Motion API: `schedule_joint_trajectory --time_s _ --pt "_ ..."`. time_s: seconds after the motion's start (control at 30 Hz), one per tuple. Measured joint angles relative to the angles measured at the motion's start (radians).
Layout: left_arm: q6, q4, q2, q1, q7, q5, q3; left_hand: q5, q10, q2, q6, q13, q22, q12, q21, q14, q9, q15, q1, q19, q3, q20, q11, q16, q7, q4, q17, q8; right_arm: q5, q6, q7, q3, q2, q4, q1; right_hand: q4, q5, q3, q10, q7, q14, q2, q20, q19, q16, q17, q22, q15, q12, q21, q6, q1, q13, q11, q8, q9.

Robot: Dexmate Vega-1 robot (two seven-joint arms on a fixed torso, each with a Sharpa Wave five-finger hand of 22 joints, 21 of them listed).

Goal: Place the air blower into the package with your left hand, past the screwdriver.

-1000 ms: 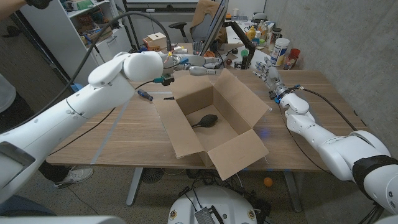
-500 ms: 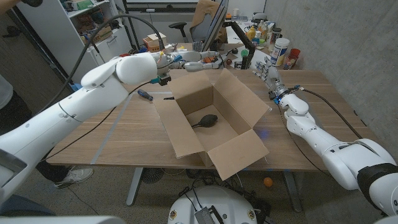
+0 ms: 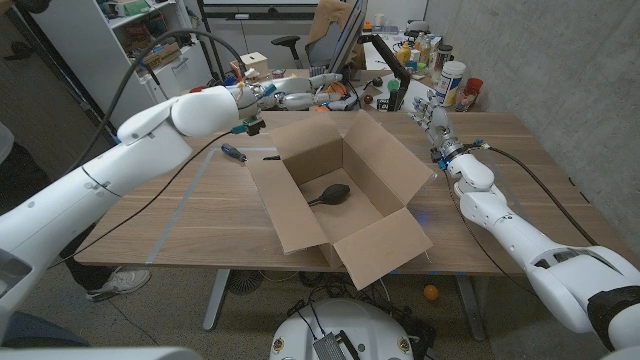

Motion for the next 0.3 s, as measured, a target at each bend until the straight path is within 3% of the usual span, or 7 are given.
schedule_joint_trajectory --time_s 0.03,0.07,0.13,0.3 --pt "0.000 0.006 0.000 0.001 0.000 0.000 -0.001 0.000 0.000 -0.002 0.000 0.000 0.000 0.000 0.000 0.000 0.000 0.000 -0.002 0.000 0.000 0.000 0.000 0.000 0.000 0.000 0.000 0.003 -0.005 -0.004 -0.019 0.000 0.000 0.000 0.000 0.000 0.000 0.000 0.000 0.000 0.000 0.000 0.000 0.000 0.000 0.000 0.000 0.000 0.000 0.000 0.000 0.000 0.000 0.000 0.000 0.000" --pt "-0.057 0.021 0.001 0.001 0.011 -0.029 -0.004 0.000 0.000 -0.002 0.000 0.000 0.000 0.000 0.000 0.000 0.000 0.000 -0.002 0.000 0.000 0.000 0.000 0.000 0.000 0.000 0.000 0.004 -0.009 -0.008 -0.036 0.004 -0.012 -0.073 -0.045 0.000 0.000 0.000 0.001 0.000 0.000 0.000 0.000 0.000 0.000 0.000 0.000 0.000 0.000 0.000 0.000 0.000 0.000 0.001 0.000 0.000" --pt "-0.087 0.037 0.000 0.002 0.015 -0.043 -0.006 0.000 0.000 -0.002 0.000 0.000 0.000 0.000 0.000 0.000 0.000 0.000 -0.002 0.000 0.000 0.000 0.000 0.000 0.000 0.000 0.000 0.004 -0.016 -0.013 -0.058 0.006 -0.020 -0.115 -0.072 0.000 0.000 0.000 0.004 0.000 0.000 0.000 0.000 0.000 0.000 0.000 0.000 0.000 0.000 0.000 0.000 0.000 0.000 0.004 0.000 0.000" --pt "-0.150 0.100 -0.009 -0.001 0.016 -0.072 -0.007 0.000 -0.009 -0.002 0.000 0.000 0.000 0.000 0.000 0.000 0.000 0.000 -0.002 0.000 -0.004 0.000 0.002 0.000 0.000 -0.004 -0.002 0.004 -0.026 -0.024 -0.102 0.010 -0.030 -0.166 -0.109 0.000 0.000 0.000 0.004 0.005 0.000 0.000 0.000 0.000 0.000 0.000 0.000 0.000 0.000 0.000 0.005 0.000 0.000 0.004 0.000 0.000"
